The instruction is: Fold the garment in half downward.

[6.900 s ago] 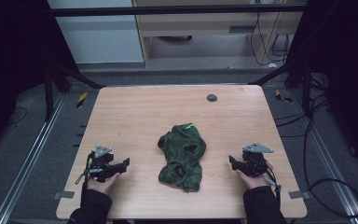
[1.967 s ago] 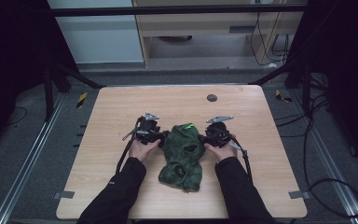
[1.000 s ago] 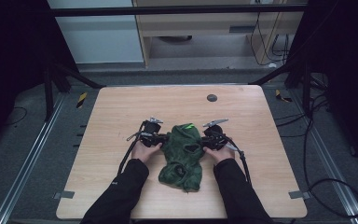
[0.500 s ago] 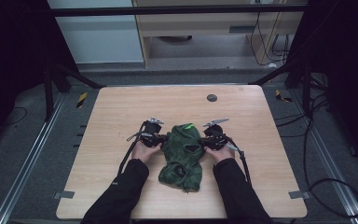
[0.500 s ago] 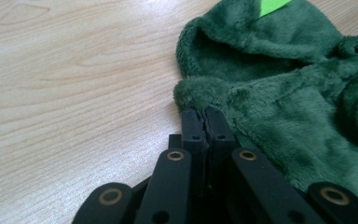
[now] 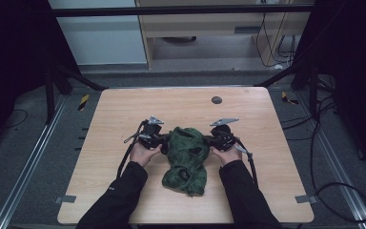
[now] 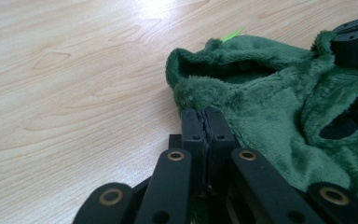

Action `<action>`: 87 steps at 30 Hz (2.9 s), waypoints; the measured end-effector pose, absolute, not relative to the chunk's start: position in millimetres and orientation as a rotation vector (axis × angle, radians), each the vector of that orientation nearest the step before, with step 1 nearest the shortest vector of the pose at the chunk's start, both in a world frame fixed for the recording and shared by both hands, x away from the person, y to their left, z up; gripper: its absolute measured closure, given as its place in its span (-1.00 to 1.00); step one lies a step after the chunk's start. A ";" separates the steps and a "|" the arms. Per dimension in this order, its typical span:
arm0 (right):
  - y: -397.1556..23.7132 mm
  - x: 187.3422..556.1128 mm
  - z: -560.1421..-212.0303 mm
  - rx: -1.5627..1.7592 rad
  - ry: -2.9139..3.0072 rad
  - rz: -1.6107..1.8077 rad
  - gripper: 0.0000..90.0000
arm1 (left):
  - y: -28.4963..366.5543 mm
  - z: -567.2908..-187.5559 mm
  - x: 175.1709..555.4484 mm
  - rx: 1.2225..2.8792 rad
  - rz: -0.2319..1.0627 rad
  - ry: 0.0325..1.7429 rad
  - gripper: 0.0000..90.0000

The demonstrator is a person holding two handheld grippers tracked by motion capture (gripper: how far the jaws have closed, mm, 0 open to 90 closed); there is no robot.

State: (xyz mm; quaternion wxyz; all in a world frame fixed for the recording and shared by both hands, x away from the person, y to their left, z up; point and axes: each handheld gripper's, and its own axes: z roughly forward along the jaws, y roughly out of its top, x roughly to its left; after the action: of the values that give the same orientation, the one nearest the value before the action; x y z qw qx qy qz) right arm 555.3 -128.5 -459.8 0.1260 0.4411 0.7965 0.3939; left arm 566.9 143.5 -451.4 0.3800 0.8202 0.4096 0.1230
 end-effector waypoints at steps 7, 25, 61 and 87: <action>-126.5 551.9 -452.2 1.241 2.319 1.162 0.90 | 146.2 -438.6 554.4 2.084 0.327 0.998 0.97; -126.9 527.5 -435.2 1.139 2.327 1.190 0.90 | 151.2 -429.3 526.2 2.082 0.310 0.937 0.97; -130.5 474.5 -439.2 1.021 2.399 1.236 0.88 | 164.3 -437.2 470.5 2.112 0.243 0.912 0.97; -128.8 446.5 -457.8 1.053 2.467 1.243 0.87 | 158.6 -458.5 443.4 2.202 0.164 0.918 0.97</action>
State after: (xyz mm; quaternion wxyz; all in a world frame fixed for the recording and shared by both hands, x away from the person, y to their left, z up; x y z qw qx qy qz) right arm 446.5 -128.8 -457.8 0.0927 0.3546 0.8308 0.4188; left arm 443.4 158.6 -458.5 0.3664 0.8568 0.3572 0.0639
